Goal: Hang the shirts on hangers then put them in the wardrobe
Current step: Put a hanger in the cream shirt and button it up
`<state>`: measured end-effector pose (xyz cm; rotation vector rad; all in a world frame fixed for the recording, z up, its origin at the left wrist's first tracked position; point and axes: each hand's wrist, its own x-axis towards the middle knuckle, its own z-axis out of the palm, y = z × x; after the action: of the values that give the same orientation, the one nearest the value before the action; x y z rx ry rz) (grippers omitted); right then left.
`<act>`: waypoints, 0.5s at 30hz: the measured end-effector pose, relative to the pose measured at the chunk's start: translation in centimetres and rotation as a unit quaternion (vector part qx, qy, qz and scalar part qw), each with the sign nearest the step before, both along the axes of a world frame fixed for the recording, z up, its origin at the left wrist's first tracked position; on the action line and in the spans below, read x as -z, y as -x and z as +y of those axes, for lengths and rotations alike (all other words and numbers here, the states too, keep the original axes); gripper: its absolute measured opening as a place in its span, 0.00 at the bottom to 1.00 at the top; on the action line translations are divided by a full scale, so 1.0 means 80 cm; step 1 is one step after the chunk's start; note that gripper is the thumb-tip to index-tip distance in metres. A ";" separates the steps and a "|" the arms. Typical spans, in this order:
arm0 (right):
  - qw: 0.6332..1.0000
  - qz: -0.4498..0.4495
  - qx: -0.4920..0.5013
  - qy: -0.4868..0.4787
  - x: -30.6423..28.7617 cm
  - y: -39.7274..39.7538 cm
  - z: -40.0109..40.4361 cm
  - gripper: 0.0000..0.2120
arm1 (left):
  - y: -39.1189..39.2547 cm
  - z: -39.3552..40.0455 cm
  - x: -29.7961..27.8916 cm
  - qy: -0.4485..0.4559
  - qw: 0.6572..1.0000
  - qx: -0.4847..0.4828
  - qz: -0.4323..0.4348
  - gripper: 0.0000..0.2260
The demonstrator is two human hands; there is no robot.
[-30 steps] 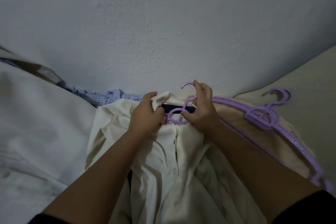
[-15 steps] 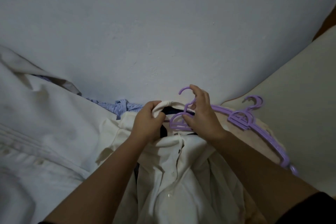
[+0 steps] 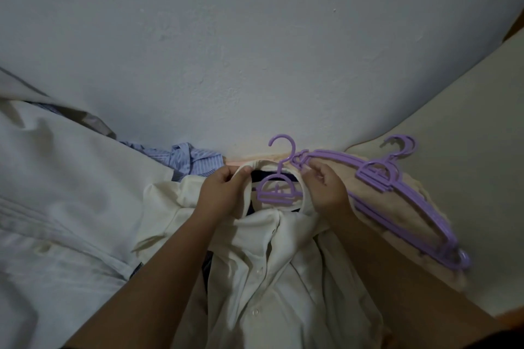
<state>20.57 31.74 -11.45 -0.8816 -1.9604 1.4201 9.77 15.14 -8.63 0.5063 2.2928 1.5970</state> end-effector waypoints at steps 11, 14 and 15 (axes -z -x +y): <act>0.991 -0.017 -0.124 -0.037 -0.008 -0.013 -0.006 0.07 | 0.000 -0.010 0.000 -0.048 0.995 0.054 0.065 0.08; 0.992 -0.023 -0.122 -0.007 -0.014 -0.016 0.000 0.08 | 0.005 -0.012 -0.011 0.000 0.992 0.105 0.075 0.15; 0.993 -0.016 -0.114 0.003 -0.016 -0.017 0.003 0.08 | 0.006 -0.013 -0.015 0.020 0.991 0.117 0.068 0.16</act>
<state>21.96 31.96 -10.14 -0.7048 -2.1372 1.5457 9.30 14.14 -7.43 0.8639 2.2561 1.4411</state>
